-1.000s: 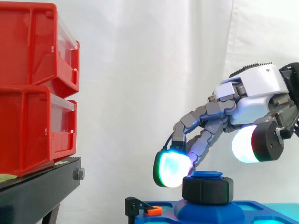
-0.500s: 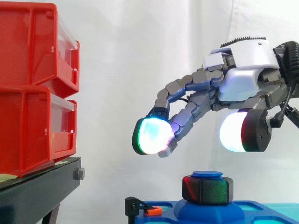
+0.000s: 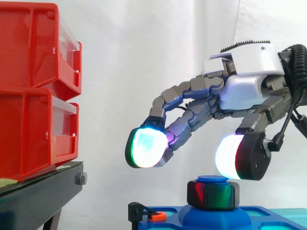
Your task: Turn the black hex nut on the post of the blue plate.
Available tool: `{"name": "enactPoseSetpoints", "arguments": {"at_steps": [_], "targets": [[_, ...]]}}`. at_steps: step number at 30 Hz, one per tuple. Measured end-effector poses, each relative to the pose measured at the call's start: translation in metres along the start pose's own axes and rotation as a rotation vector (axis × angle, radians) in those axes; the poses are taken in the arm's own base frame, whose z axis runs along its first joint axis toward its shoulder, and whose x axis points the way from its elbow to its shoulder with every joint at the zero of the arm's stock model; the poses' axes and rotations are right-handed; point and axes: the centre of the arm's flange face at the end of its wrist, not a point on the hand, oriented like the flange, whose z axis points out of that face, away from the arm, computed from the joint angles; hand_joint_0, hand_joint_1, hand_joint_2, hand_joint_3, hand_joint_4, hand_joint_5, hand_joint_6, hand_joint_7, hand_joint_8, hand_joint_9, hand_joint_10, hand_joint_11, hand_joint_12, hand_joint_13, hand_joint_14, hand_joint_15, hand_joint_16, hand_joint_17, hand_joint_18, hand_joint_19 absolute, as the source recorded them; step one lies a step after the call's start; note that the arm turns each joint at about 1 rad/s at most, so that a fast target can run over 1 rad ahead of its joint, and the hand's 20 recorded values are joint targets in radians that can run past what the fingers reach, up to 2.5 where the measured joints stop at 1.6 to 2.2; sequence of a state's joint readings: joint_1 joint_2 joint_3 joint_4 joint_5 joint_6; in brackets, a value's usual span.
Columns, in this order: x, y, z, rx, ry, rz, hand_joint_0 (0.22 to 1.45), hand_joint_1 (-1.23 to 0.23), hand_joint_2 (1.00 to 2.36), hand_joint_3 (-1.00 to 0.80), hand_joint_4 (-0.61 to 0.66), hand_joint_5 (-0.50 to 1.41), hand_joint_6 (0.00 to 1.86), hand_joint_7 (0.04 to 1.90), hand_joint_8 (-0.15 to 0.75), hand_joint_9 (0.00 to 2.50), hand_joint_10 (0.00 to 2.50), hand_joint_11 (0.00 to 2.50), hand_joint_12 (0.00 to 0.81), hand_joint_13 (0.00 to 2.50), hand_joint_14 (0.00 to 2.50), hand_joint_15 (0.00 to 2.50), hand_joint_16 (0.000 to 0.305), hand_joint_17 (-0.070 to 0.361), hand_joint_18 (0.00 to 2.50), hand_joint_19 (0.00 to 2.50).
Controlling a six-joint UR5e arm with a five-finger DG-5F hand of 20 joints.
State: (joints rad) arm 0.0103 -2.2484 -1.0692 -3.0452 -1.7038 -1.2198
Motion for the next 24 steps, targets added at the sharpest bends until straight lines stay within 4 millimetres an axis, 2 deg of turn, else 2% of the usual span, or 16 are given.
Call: {"name": "enactPoseSetpoints", "arguments": {"at_steps": [7, 16, 24], "targets": [[0.011, 0.002, -0.001, 0.008, 0.018, -0.006, 0.42, -0.79, 1.00, -0.50, 0.28, -0.21, 0.50, 0.85, 0.342, 0.56, 0.00, 0.06, 0.420, 0.50, 0.00, 0.05, 0.053, 0.118, 0.36, 0.15], [0.015, 0.002, -0.003, 0.013, 0.038, -0.021, 0.40, -0.60, 1.00, -0.50, 0.35, -0.18, 0.50, 0.98, 0.375, 0.60, 0.00, 0.07, 0.448, 0.53, 0.00, 0.07, 0.059, 0.132, 0.40, 0.17], [0.017, 0.001, -0.005, 0.017, 0.057, -0.029, 0.40, -0.56, 1.00, -0.50, 0.37, -0.17, 0.50, 1.04, 0.378, 0.60, 0.00, 0.06, 0.455, 0.54, 0.00, 0.07, 0.060, 0.134, 0.41, 0.17]]}}
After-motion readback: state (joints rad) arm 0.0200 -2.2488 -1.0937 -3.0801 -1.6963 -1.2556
